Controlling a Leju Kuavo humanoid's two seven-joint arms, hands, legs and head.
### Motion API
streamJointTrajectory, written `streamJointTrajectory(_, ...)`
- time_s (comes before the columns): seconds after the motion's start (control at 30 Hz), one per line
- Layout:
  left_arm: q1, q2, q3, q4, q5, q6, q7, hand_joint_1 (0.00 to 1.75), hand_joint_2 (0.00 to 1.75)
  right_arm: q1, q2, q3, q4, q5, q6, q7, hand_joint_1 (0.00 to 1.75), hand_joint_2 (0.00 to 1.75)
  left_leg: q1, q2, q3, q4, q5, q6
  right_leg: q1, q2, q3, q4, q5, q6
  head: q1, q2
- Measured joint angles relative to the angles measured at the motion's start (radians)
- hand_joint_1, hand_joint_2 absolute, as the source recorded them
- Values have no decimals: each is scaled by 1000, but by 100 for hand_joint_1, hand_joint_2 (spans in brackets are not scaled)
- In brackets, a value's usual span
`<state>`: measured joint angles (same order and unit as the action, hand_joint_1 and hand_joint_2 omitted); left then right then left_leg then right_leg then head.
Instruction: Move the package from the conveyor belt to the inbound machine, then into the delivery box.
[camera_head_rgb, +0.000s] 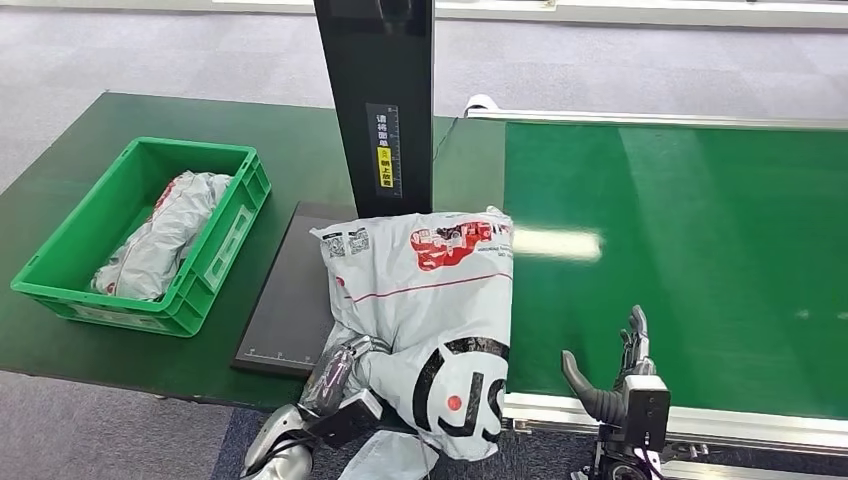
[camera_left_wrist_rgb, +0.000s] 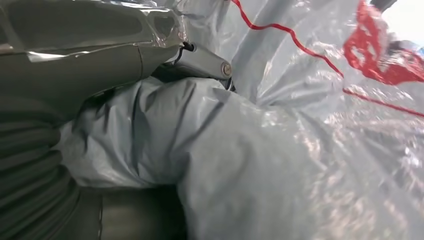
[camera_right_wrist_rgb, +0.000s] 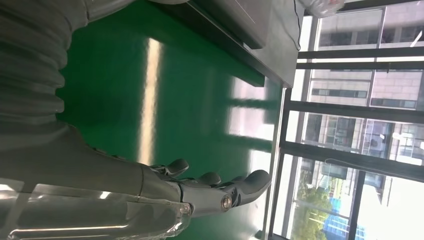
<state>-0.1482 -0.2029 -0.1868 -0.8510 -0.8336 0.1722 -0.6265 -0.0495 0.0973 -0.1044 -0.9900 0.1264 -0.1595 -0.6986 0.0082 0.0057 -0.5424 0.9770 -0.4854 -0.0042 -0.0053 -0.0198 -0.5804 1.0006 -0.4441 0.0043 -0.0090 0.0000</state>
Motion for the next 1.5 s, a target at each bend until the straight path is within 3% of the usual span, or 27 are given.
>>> streamJointTrajectory(0.3,137,64,36,-218,165,-352,-73,175,175,19,-1,0,-12,2,13,0,0,175,0,1,0,0,-3,-1,0,1,-3,0,-3,1,0,0)
streamJointTrajectory(0.63,295,148,42,-474,422,-505,-76,175,175,21,-8,0,-14,-1,28,0,0,175,0,2,-4,0,-4,-1,0,2,-7,0,-3,1,0,0)
streamJointTrajectory(0.8,317,162,73,-579,598,-521,-76,175,175,26,-10,0,-16,-5,31,0,0,175,0,2,-4,0,-4,-1,0,2,-8,0,-3,1,0,0)
streamJointTrajectory(1.13,305,128,223,-647,697,-521,-76,175,175,57,-10,6,-42,-7,29,0,0,175,0,2,-5,0,-4,-1,0,2,-9,0,-3,1,0,0)
streamJointTrajectory(1.4,244,99,322,-649,680,-431,-76,175,175,74,-9,8,-62,-6,24,0,0,175,0,2,-5,0,-4,-1,0,2,-9,0,-3,1,0,0)
streamJointTrajectory(1.5,209,98,331,-638,620,-340,-76,175,175,78,-9,8,-69,-6,22,0,0,175,0,2,-5,0,-4,-1,0,2,-9,0,-3,1,0,0)
